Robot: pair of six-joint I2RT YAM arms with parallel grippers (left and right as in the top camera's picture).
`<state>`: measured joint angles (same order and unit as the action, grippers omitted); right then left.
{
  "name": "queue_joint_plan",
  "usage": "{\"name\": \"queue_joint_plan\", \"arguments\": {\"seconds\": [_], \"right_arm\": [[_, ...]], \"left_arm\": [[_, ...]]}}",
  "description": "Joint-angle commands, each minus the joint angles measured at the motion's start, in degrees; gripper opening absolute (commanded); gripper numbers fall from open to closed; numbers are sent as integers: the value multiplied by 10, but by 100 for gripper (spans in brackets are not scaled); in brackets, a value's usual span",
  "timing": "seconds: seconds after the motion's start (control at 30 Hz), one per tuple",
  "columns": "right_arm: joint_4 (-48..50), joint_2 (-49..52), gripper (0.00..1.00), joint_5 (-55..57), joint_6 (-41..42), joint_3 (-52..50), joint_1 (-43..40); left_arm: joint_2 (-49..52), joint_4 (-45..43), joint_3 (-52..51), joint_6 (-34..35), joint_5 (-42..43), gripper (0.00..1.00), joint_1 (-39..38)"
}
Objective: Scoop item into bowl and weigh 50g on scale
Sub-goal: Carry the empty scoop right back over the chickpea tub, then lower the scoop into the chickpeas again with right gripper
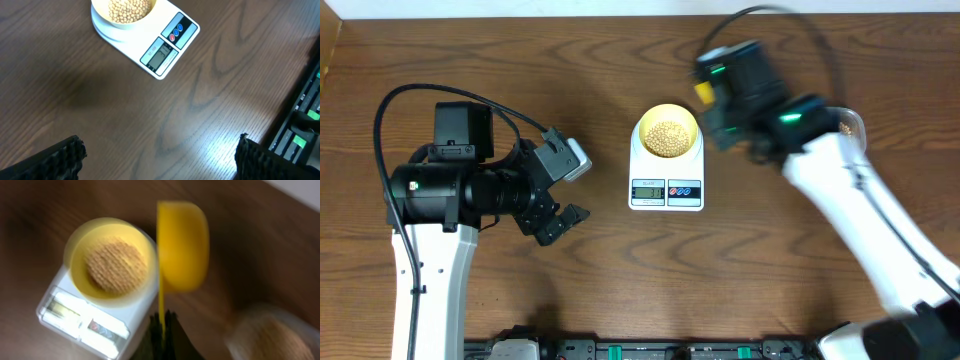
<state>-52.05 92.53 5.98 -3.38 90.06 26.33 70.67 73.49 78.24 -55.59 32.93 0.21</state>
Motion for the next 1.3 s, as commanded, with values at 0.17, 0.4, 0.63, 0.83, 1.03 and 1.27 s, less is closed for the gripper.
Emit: {"name": "queue_joint_plan", "arguments": {"seconds": [0.17, 0.4, 0.63, 0.83, 1.03, 1.27], "right_arm": [[-201, -73, 1, 40, 150, 34, -198], [-243, -10, 1, 127, 144, 25, -216], [-193, 106, 1, 136, 101, 25, -216], [-122, 155, 1, 100, 102, 25, -216], [-116, 169, 1, 60, 100, 25, -216], [-116, 169, 1, 50, 34, 25, -216]], "left_arm": [[-2, 2, -1, -9, 9, 98, 0], [-2, 2, -1, -9, 9, 98, 0], [-2, 2, -1, -9, 9, 98, 0], [-2, 2, -1, -9, 10, 98, 0], [-2, 2, -1, -9, 9, 98, 0], [-2, 2, -1, -9, 9, 98, 0]]}}
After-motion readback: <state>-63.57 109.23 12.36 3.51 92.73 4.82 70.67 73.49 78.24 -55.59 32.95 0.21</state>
